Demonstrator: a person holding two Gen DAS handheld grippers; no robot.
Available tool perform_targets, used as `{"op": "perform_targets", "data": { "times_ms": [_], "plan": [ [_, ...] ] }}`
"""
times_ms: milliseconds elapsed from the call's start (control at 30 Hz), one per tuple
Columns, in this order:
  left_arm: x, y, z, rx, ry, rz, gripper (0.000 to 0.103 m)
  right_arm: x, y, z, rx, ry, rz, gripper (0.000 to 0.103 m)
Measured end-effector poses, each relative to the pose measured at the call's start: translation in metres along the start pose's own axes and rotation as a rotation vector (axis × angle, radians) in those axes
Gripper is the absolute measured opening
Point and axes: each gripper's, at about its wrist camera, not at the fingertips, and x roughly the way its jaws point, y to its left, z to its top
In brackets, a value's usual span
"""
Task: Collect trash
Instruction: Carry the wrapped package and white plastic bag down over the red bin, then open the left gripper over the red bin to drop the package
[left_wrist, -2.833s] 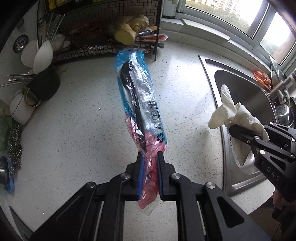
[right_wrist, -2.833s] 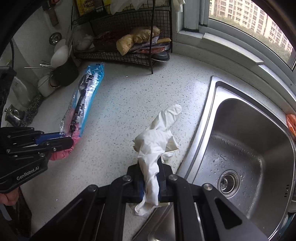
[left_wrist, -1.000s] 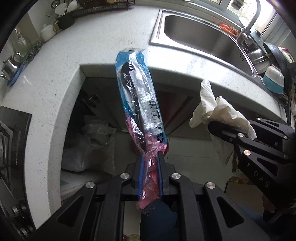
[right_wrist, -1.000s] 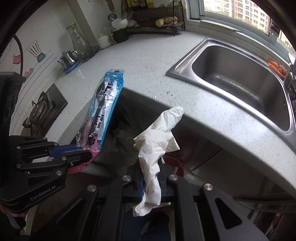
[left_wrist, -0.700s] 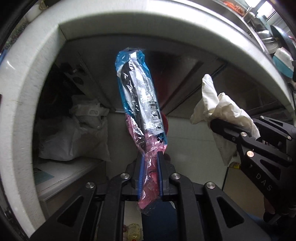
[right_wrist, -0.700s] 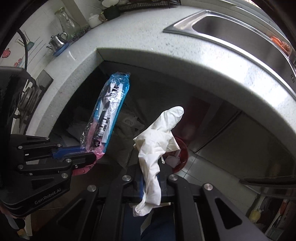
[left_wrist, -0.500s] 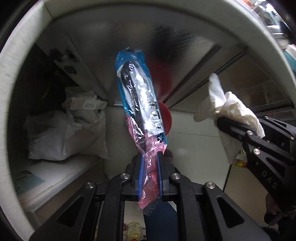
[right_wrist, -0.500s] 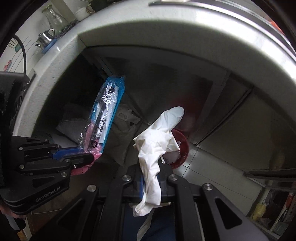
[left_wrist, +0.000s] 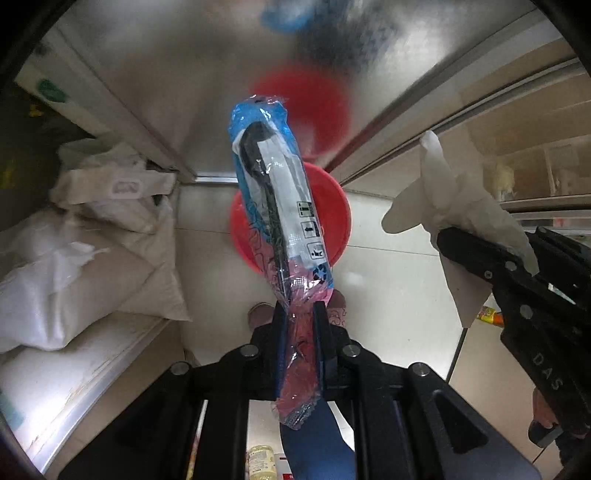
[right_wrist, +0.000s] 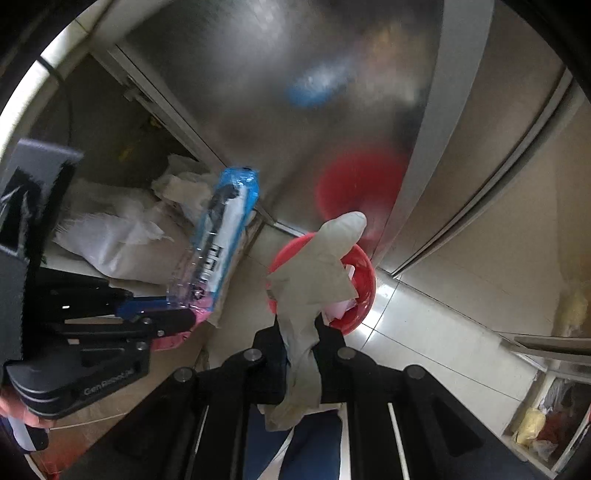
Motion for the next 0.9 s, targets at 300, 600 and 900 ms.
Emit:
{"op": "perform_targets", "data": {
  "times_ms": [300, 600, 900],
  "plan": [
    [0.074, -0.006, 0.015, -0.005, 0.030, -0.056, 0.012, 0.055, -0.024, -0.005, 0.020, 0.027, -0.014, 0.009],
    [0.130, -0.010, 0.027, 0.020, 0.071, -0.040, 0.012, 0.088, -0.034, -0.007, 0.028, 0.061, -0.010, 0.009],
    [0.146, 0.002, 0.035, 0.012, 0.040, -0.024, 0.064, 0.086, -0.044, -0.010, 0.015, 0.077, -0.003, 0.009]
  ]
}}
